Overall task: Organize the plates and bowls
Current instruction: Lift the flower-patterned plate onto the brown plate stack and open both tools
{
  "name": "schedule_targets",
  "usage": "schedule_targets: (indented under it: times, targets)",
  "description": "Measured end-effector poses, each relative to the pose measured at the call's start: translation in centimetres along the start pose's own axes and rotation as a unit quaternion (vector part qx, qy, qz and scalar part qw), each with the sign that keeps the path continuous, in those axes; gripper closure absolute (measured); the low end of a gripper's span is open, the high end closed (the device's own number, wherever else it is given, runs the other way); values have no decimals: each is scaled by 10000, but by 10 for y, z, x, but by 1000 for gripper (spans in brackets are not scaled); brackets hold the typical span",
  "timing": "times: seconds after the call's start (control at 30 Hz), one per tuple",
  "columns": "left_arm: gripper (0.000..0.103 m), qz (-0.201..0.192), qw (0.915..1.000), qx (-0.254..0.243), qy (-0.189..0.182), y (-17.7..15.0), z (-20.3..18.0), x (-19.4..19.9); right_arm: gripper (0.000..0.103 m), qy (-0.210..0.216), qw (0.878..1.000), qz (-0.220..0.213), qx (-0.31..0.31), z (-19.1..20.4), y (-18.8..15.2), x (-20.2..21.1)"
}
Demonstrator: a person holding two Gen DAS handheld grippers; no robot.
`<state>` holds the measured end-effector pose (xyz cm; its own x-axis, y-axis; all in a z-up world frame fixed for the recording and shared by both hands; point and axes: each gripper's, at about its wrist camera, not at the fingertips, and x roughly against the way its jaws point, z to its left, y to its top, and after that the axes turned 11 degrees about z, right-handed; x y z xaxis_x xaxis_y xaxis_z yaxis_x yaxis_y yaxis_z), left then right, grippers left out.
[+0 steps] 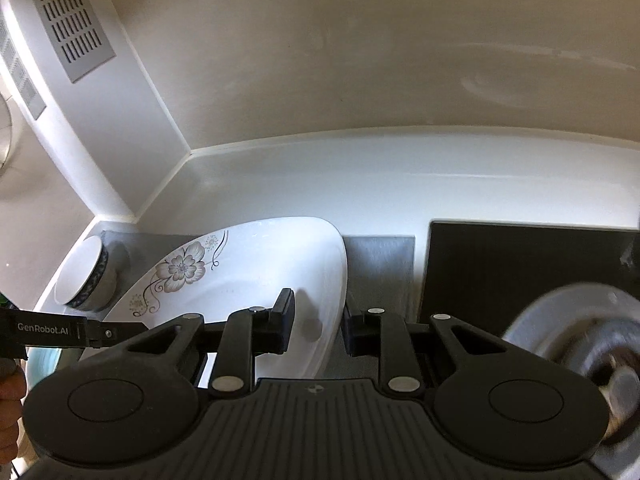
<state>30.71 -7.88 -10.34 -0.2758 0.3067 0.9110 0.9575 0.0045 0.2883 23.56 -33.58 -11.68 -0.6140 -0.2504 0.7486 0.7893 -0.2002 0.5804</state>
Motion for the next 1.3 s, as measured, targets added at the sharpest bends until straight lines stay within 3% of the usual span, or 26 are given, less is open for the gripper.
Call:
schedule_targets:
  times: [0.4,0.7,1.3]
  targets:
    - [68,7,9986,-523,-116,-59,-11,29,76,-192,9992,7,-338,6,-65,48]
    - [68,86,9972,-741,-87,-97,-16,40,77,-276,9982,91,-526,6,-103,61]
    - [68,314,9956,-879,89,-121,-17,21,77,-497,9979,174,-378,6,-130,56]
